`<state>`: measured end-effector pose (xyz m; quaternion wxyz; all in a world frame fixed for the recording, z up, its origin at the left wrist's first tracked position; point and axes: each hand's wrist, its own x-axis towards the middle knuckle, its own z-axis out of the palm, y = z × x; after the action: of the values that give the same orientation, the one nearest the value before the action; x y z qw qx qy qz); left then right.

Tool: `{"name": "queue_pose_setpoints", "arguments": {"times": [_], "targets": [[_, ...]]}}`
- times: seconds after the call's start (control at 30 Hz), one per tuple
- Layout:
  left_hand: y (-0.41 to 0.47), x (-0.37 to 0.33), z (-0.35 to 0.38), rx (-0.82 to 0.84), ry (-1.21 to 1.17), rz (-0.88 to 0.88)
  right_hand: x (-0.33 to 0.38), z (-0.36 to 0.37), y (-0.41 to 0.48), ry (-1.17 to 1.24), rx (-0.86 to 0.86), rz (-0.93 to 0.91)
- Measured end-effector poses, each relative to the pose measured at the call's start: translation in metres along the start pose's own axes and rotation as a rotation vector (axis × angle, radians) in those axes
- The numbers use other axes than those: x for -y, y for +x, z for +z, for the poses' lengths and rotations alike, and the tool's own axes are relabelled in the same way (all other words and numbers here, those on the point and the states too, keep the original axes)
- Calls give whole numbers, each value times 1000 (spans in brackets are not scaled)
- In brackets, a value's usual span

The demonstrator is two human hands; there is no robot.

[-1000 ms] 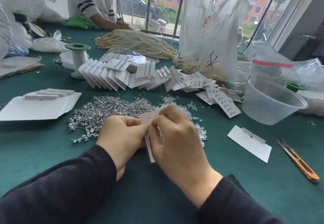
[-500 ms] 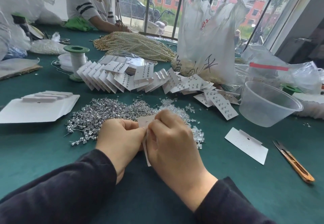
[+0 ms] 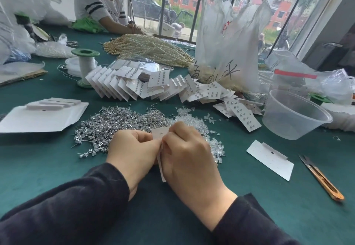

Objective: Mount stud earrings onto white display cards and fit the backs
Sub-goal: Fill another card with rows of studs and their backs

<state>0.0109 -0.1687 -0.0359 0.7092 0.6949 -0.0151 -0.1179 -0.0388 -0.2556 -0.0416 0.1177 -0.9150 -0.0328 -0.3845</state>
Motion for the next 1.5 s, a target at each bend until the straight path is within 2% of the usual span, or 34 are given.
{"name": "queue_pose_setpoints", "arguments": {"times": [0.4, 0.8, 0.97, 1.0, 1.03, 1.13, 1.2, 1.27, 1.33, 1.5], "targets": [[0, 0, -2, 25, -40, -2, -4, 0, 1, 72, 7, 9], [-1, -9, -9, 107, -60, 89, -1, -4, 2, 120, -115, -34], [3, -30, -20, 354, -92, 29, -11, -10, 5, 173, -194, 4], [5, -33, -24, 361, -45, 54, -14, -11, 6, 186, -211, 27], [11, -35, -30, 305, 97, 139, -16, -12, 7, 204, -229, 61], [35, -40, -56, -79, 795, 502, -24, -18, 11, 251, -270, 176], [49, -42, -73, -194, 1050, 487, -29, -22, 12, 313, -268, 251], [57, -42, -81, -154, 1097, 356, -30, -25, 13, 381, -263, 327], [59, -39, -81, -80, 1081, 298, -29, -26, 14, 427, -242, 382], [62, -37, -80, -115, 1086, 346, -23, -27, 13, 501, -174, 412]]}}
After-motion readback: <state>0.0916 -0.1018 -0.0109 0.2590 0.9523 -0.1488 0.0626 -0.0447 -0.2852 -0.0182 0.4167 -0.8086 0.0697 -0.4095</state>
